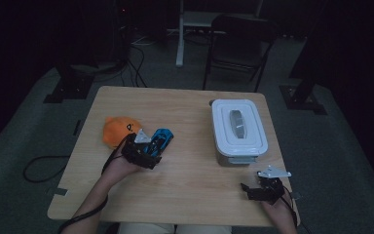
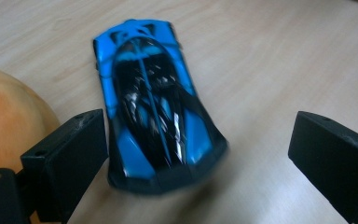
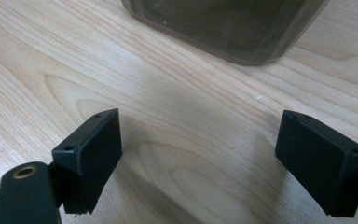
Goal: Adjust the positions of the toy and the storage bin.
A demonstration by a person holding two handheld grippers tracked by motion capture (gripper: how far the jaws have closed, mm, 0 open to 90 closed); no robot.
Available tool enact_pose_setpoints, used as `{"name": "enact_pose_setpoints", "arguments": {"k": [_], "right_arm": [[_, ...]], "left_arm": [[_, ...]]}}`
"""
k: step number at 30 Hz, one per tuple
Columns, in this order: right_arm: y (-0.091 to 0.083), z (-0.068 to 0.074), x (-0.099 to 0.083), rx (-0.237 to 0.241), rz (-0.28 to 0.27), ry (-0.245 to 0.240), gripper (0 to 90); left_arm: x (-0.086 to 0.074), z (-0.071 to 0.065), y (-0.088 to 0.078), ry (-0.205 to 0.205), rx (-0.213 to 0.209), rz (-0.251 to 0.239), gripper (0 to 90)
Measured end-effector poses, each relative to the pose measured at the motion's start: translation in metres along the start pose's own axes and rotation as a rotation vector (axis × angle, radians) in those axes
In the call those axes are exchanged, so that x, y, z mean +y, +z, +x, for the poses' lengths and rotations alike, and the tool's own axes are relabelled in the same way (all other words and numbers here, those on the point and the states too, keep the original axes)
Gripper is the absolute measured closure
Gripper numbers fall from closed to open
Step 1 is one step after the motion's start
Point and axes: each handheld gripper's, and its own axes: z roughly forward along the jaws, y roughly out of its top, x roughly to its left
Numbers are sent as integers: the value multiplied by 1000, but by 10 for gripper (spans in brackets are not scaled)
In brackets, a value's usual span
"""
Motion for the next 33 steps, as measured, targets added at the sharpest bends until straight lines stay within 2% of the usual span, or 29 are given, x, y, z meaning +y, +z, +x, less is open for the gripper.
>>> {"name": "enact_pose_setpoints", "arguments": {"k": [3,6,7,8,10,13,18,21,22,23,26,29,31,33], "right_arm": [[0,0,0,-1,0,1,141],[0,0,0,-1,0,1,141],[0,0,0,-2,0,0,141],[0,0,0,-2,0,0,141],[0,0,0,-2,-1,1,141],[0,0,0,-2,-1,1,142],[0,0,0,-2,-1,1,142],[0,0,0,-2,-1,1,143],[0,0,0,-2,-1,1,143],[0,0,0,-3,-1,1,142],[0,0,0,-4,-1,2,144],[0,0,0,-5,-2,3,145],[0,0,0,-7,-2,2,145],[0,0,0,-7,-2,4,145]], "left_arm": [[8,2,11,-47,50,12,52],[12,4,21,-54,45,22,52],[14,5,27,-64,51,46,53],[14,5,27,-64,51,46,53],[17,6,33,-68,76,56,53],[21,8,37,-93,92,53,53],[26,8,46,-116,128,88,60],[28,10,49,-138,148,94,95],[28,10,49,-138,148,94,125],[29,11,52,-142,157,128,140],[29,10,56,-135,173,158,143],[29,11,57,-143,164,159,144],[29,11,59,-132,168,163,155],[28,11,61,-120,152,179,163]]}}
